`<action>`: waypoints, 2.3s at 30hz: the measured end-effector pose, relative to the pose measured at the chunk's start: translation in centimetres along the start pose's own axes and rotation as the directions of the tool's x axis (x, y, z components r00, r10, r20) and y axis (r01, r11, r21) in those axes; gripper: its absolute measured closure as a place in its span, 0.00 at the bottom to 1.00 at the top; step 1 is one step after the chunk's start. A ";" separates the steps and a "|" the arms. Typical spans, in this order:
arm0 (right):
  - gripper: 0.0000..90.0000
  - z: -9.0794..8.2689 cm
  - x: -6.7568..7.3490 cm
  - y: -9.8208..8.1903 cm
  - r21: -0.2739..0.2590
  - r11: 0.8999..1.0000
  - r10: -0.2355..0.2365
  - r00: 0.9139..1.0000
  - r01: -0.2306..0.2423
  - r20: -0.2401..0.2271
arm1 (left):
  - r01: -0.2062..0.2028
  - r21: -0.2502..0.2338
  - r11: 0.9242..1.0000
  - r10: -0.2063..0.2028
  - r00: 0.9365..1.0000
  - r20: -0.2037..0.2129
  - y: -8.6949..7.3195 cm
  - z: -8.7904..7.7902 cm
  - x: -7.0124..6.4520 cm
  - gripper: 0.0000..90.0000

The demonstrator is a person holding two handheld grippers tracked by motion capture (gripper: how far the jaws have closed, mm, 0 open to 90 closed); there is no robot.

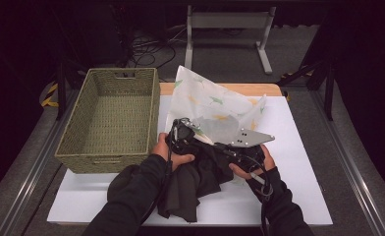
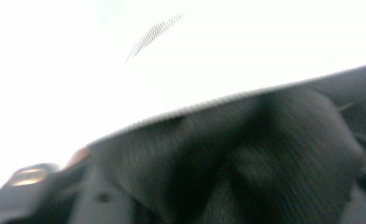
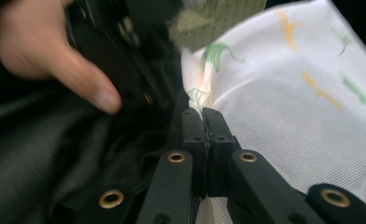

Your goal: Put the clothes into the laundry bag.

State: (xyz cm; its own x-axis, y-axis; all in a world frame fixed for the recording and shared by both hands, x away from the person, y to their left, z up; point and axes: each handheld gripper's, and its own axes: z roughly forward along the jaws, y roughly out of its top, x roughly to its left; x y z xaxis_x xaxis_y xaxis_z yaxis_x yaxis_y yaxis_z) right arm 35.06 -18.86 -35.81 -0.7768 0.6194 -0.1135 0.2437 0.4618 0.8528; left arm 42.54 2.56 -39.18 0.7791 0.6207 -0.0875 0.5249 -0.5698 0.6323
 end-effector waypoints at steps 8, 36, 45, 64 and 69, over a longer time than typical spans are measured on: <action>0.99 0.4 -0.4 -0.7 0.035 0.999 0.001 1.000 -0.002 0.023 | -0.154 -0.051 0.987 0.155 0.988 0.006 -1.7 -4.0 -1.3 0.18; 0.99 1.3 1.1 -1.1 0.069 0.997 -0.033 0.998 0.037 -0.047 | -0.342 0.015 0.940 0.342 0.939 -0.046 -10.9 -2.3 -2.9 0.51; 0.99 1.3 1.6 -0.8 0.037 0.999 -0.036 0.998 0.038 -0.054 | -0.255 -0.175 0.951 0.257 0.966 -0.007 -9.7 -5.8 -1.9 0.79; 0.99 -0.8 2.4 1.3 -0.155 0.985 0.064 0.991 -0.082 -0.118 | -0.150 -0.308 0.939 0.145 0.989 -0.039 -3.2 -1.6 -3.3 0.79; 0.99 0.1 2.9 0.2 -0.075 0.996 0.034 0.993 -0.042 -0.112 | -0.071 -0.331 0.941 0.035 0.993 -0.114 -2.8 -0.2 -2.0 0.75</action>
State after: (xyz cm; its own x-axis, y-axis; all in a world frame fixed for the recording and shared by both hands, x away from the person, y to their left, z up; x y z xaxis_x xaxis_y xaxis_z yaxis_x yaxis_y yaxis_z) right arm 32.88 -16.90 -35.99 -0.8282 0.5598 -0.0269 0.2320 0.3860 0.8929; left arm 39.45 3.03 -40.57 0.7533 0.6573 0.0230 0.3251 -0.4026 0.8557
